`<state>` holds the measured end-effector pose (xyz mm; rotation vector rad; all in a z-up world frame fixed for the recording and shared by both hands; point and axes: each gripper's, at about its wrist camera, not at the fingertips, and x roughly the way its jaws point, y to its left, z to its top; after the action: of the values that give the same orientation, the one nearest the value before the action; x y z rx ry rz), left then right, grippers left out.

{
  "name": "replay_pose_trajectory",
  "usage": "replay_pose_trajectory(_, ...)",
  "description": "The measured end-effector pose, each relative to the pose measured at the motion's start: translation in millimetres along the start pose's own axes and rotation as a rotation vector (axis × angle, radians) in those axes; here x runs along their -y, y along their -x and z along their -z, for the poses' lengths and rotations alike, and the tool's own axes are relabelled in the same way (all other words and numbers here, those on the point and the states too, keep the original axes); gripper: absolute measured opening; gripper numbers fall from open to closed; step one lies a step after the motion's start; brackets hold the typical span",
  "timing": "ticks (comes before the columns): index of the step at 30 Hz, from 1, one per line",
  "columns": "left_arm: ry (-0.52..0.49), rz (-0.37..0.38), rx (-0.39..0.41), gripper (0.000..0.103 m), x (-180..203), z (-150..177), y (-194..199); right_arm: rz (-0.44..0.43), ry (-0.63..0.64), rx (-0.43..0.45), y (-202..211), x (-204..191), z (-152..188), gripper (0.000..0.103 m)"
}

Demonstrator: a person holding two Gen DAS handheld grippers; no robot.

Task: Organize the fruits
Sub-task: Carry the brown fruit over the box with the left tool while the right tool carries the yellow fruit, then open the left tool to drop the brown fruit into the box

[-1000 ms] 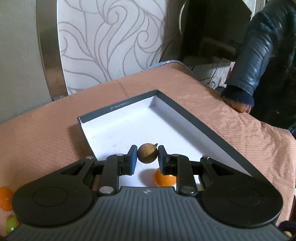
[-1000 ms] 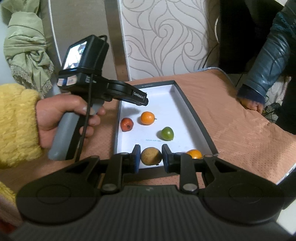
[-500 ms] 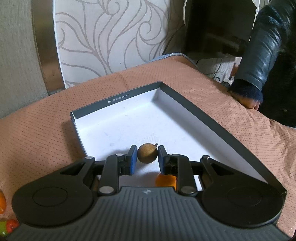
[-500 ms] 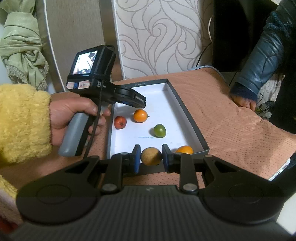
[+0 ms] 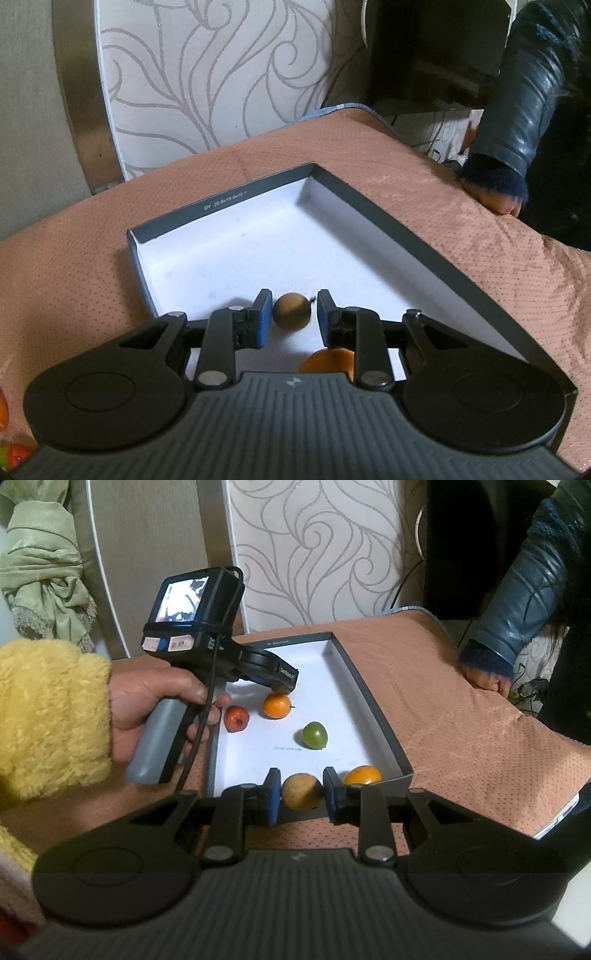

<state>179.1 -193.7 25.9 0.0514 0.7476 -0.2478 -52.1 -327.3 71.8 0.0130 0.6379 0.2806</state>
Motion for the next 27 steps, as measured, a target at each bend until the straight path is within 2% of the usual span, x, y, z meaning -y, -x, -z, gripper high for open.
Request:
replay_pose_trajectory(6, -0.003, -0.001, 0.018, 0.032, 1.9, -4.1, 6.1, -0.007, 0.008, 0.006, -0.1, 1.2, -1.0, 0.028)
replay_pose_trajectory(12, 0.003, -0.013, 0.04, 0.037, 0.4, -9.0, 15.0, -0.021, 0.008, 0.0, -3.6, 3.9, -0.3, 0.028)
replay_pose_trajectory(27, -0.003, -0.006, 0.044, 0.037, 2.4, -9.3, 33.2, -0.033, -0.014, 0.027, -12.8, 11.2, -4.7, 0.028)
